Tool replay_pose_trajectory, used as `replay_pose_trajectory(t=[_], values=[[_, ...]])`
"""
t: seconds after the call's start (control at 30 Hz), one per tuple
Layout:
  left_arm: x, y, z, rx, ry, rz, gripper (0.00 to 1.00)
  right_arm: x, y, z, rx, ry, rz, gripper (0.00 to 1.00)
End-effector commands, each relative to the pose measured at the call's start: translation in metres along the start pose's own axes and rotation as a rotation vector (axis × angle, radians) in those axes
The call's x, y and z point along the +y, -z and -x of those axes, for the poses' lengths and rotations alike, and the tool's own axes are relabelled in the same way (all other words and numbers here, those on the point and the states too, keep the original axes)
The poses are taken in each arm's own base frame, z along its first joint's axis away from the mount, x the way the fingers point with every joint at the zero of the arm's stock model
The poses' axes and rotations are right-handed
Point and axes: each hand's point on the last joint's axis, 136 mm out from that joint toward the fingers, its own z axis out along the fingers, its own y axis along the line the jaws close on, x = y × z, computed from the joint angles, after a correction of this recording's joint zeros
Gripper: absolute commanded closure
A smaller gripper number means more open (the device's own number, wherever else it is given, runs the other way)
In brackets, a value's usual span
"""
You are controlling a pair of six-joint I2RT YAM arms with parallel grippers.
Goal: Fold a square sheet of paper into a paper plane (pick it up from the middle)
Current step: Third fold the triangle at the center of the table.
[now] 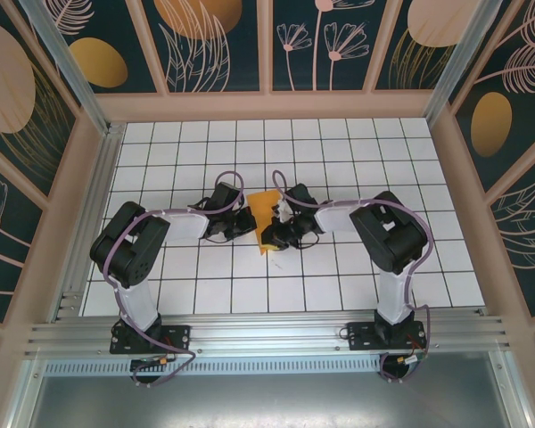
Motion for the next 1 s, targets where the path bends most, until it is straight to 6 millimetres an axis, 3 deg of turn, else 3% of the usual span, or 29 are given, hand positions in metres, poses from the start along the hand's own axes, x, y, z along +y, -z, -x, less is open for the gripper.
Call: replay_pose_trajectory(t=[0.0,0.2,0.5,0.77,0.87,0.97], values=[[0.032,-0.008,-0.006,0.01,0.022,0.123,1.0,0.011,0.005,-0.012,0.011,0.044,0.033,0.84],[0.034,-0.008,-0.007,0.011,0.029,0.127,1.0,0.006,-0.005,-0.021,0.043,0.049,-0.002,0.84],[0.037,-0.009,-0.008,0.008,0.039,0.13,1.0,0.0,-0.013,-0.015,0.028,0.038,-0.05,0.85],[0.04,-0.009,-0.01,0.005,0.051,0.136,1.0,-0.019,-0.016,-0.01,-0.006,0.02,-0.198,0.85],[0.041,-0.009,-0.009,0.004,0.05,0.138,1.0,-0.003,-0.009,-0.007,-0.021,0.064,-0.175,0.84],[0.04,-0.009,-0.009,0.006,0.042,0.143,1.0,0.036,0.021,0.011,-0.141,0.134,-0.079,0.83]])
